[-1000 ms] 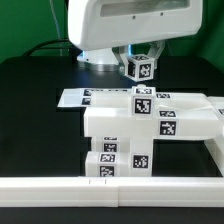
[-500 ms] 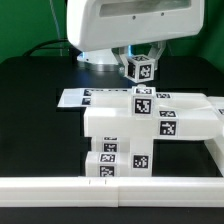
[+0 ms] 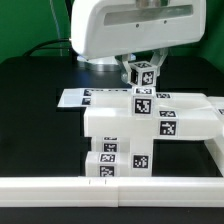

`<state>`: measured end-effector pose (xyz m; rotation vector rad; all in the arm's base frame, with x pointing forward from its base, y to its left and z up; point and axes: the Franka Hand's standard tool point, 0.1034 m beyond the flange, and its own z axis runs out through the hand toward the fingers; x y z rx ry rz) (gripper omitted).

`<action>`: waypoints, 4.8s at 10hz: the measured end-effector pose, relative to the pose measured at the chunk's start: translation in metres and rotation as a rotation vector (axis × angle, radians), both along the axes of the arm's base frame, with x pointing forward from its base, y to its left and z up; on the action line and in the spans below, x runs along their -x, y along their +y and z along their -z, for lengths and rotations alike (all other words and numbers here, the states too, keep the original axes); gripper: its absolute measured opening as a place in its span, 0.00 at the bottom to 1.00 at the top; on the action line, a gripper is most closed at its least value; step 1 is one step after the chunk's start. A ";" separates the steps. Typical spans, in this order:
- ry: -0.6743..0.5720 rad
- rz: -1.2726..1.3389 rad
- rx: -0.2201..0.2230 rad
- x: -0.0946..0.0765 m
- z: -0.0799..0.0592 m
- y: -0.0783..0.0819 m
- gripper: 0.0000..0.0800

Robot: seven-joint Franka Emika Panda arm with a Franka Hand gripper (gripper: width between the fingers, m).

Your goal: Assemble chair

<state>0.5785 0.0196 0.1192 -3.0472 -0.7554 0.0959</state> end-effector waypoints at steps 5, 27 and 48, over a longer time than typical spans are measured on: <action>0.008 -0.003 0.003 0.002 0.007 0.001 0.34; 0.001 0.330 0.023 0.001 0.007 -0.001 0.34; -0.006 0.499 0.032 0.001 0.005 0.004 0.81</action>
Offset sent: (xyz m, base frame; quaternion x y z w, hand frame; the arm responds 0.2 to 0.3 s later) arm 0.0041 -0.0003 -0.0049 -0.0006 0.0042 -0.0068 1.0000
